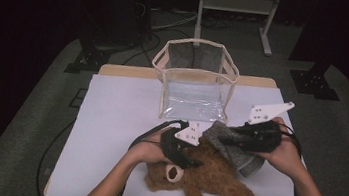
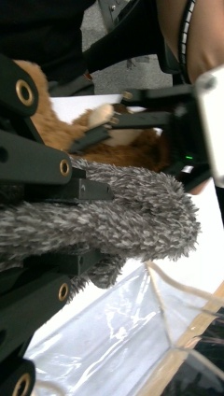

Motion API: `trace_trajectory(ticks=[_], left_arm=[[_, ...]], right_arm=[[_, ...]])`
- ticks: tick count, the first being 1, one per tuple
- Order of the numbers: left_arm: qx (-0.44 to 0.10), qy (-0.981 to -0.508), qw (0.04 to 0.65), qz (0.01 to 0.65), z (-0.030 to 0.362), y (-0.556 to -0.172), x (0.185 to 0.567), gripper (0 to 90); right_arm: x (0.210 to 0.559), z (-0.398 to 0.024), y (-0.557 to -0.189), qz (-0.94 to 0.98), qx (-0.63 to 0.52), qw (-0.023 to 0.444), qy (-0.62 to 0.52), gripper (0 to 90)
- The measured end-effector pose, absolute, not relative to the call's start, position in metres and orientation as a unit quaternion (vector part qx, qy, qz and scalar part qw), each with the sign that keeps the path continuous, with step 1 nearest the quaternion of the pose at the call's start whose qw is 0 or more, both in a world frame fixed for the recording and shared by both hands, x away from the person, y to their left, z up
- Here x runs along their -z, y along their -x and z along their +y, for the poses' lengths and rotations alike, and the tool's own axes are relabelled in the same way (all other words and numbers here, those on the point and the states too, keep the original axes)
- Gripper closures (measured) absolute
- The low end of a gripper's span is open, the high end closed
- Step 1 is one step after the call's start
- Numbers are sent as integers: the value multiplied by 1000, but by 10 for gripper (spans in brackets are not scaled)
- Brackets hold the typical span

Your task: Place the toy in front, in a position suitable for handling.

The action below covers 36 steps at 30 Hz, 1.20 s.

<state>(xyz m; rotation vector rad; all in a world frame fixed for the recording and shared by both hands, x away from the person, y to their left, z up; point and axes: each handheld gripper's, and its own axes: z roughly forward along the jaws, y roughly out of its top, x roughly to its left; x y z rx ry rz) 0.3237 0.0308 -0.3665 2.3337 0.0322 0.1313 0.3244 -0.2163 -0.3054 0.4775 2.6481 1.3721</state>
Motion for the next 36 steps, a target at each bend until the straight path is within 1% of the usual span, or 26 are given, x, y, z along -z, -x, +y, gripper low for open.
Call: trace_trajectory(ticks=[3,7,11,17,22,25,29,32,36], left_arm=[[-51,-919,392,11,31,-324,367,410],[-53,-920,388,12,35,-324,367,402],[-60,-921,384,21,48,-323,364,396],[-80,-907,409,52,89,-319,349,396],[-84,-909,403,70,114,-314,352,411],[-59,-904,415,79,118,-314,366,417],[-57,-899,426,87,117,-315,372,426],[-58,-899,426,81,114,-313,374,430],[-62,-899,426,82,112,-313,374,429]], right_arm=[[306,-201,-332,881,-444,54,-153,724],[326,-187,-341,897,-410,37,-164,726],[345,-196,-346,891,-411,19,-191,734],[354,-207,-349,886,-415,13,-205,736],[353,-207,-351,890,-407,18,-204,736],[352,-205,-353,893,-401,19,-205,736],[348,-202,-354,894,-398,23,-203,734],[332,-197,-349,885,-424,30,-191,744],[315,-176,-343,895,-417,40,-156,743]])
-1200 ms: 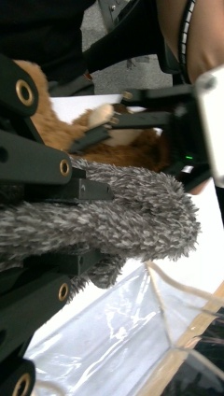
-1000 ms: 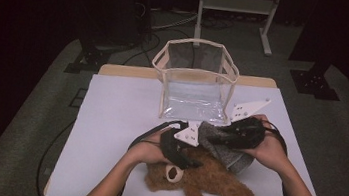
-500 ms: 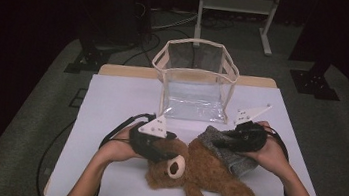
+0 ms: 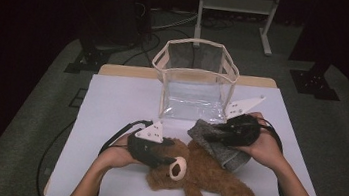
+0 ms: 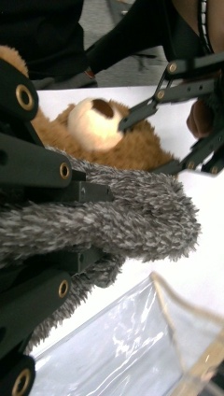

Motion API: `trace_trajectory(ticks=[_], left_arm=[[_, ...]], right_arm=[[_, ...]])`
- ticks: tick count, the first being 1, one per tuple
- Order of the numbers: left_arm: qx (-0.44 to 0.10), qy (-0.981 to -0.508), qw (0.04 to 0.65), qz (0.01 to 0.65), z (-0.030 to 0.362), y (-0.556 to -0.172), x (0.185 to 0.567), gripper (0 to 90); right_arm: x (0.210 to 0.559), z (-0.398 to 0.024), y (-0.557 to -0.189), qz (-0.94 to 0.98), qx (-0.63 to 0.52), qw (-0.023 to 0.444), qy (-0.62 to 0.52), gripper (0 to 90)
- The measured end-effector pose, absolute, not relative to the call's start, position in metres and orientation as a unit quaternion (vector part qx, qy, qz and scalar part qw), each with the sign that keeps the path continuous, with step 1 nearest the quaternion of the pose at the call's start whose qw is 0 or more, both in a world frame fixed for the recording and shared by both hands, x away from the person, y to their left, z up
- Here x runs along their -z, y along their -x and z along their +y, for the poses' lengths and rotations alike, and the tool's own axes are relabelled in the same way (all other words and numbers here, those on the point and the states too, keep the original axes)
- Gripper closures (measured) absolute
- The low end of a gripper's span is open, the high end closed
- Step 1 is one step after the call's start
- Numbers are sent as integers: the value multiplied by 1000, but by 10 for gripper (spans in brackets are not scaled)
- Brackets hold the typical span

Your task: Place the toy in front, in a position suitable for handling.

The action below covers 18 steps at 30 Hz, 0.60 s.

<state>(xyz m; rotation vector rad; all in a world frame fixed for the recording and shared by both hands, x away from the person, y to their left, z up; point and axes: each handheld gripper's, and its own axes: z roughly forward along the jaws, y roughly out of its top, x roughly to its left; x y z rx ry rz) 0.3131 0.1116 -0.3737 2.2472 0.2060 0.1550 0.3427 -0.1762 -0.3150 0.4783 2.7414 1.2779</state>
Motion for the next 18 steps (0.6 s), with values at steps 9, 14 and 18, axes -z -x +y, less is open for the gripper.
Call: trace_trajectory(ticks=[9,14,18], left_arm=[[-65,-900,424,79,112,-313,374,428],[-65,-899,425,80,112,-313,373,428],[-66,-900,424,77,109,-314,373,427]], right_arm=[[342,-136,-345,926,-352,25,-137,742],[349,-153,-348,928,-337,42,-154,743],[349,-160,-349,923,-347,35,-163,742]])
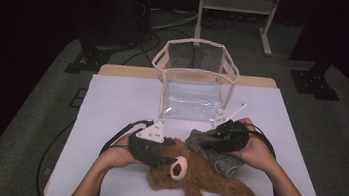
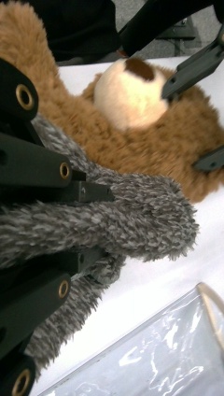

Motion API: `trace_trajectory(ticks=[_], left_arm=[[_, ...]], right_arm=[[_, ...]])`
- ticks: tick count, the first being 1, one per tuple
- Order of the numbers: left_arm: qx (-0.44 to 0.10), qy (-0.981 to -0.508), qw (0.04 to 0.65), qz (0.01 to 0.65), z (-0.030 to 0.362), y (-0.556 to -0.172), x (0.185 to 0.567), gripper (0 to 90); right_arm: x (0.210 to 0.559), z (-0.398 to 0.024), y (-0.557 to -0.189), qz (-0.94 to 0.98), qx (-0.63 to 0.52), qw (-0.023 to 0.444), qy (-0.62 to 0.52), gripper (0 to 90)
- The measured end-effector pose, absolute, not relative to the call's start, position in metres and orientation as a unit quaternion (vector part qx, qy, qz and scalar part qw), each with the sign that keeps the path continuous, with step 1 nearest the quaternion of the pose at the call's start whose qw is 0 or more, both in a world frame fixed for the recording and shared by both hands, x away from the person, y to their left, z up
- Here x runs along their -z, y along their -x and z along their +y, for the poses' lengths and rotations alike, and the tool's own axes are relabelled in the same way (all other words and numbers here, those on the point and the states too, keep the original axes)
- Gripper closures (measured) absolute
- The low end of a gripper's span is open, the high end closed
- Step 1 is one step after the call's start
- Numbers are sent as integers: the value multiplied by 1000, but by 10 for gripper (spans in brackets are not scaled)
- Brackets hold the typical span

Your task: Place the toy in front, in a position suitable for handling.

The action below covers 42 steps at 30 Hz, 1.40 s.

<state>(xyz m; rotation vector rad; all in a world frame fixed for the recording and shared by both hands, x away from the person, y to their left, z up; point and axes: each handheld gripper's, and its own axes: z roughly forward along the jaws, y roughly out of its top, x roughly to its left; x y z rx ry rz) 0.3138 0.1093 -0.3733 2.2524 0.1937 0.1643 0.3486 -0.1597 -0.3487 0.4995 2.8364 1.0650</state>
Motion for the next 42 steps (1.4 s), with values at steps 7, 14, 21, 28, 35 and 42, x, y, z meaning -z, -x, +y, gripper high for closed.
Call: trace_trajectory(ticks=[7,14,21,28,35,42], left_arm=[[-65,-900,425,79,111,-314,374,424],[-63,-896,431,84,113,-315,375,424],[-61,-896,432,85,112,-317,375,417],[-62,-893,435,97,113,-322,376,410],[-64,-892,436,98,115,-323,377,410],[-88,-896,425,89,122,-320,363,405]], right_arm=[[346,-133,-341,931,-343,24,-124,741],[353,-163,-342,922,-353,23,-155,742],[349,-189,-337,914,-363,35,-175,742],[345,-169,-321,915,-380,24,-132,739],[351,-187,-307,911,-386,29,-145,737],[359,-209,-308,902,-392,37,-175,739]])
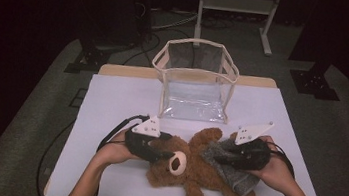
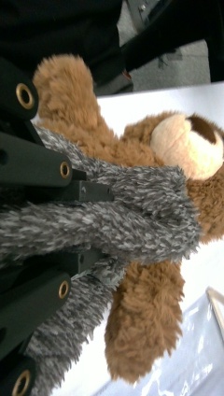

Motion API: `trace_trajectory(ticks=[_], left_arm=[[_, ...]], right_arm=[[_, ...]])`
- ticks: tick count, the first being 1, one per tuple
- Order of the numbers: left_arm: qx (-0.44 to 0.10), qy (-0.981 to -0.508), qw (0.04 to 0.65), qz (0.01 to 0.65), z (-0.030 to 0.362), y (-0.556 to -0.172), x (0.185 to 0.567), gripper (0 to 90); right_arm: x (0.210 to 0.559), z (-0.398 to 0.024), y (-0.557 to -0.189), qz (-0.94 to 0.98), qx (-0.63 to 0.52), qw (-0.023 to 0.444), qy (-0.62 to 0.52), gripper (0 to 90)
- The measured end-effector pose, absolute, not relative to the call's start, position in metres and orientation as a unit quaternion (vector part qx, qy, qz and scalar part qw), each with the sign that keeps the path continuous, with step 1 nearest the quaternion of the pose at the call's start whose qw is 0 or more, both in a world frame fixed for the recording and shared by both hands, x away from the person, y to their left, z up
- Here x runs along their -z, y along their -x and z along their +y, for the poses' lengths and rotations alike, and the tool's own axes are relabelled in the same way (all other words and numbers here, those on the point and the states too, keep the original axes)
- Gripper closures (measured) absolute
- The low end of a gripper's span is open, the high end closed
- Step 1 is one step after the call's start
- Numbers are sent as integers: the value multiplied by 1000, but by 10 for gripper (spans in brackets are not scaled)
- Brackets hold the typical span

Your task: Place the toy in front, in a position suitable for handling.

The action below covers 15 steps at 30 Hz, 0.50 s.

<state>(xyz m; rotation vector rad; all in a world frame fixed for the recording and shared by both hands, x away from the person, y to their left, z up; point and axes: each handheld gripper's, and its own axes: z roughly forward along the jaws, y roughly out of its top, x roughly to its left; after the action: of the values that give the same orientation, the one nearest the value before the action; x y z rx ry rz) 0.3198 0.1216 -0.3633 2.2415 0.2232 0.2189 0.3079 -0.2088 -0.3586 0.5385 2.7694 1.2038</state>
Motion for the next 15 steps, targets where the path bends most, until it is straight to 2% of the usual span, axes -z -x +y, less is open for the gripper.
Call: trace_trajectory(ticks=[10,15], left_arm=[[-85,-902,409,109,123,-323,378,385],[-78,-894,422,130,119,-329,381,391]], right_arm=[[361,-210,-358,891,-390,49,-225,737],[349,-195,-350,895,-391,57,-208,745]])
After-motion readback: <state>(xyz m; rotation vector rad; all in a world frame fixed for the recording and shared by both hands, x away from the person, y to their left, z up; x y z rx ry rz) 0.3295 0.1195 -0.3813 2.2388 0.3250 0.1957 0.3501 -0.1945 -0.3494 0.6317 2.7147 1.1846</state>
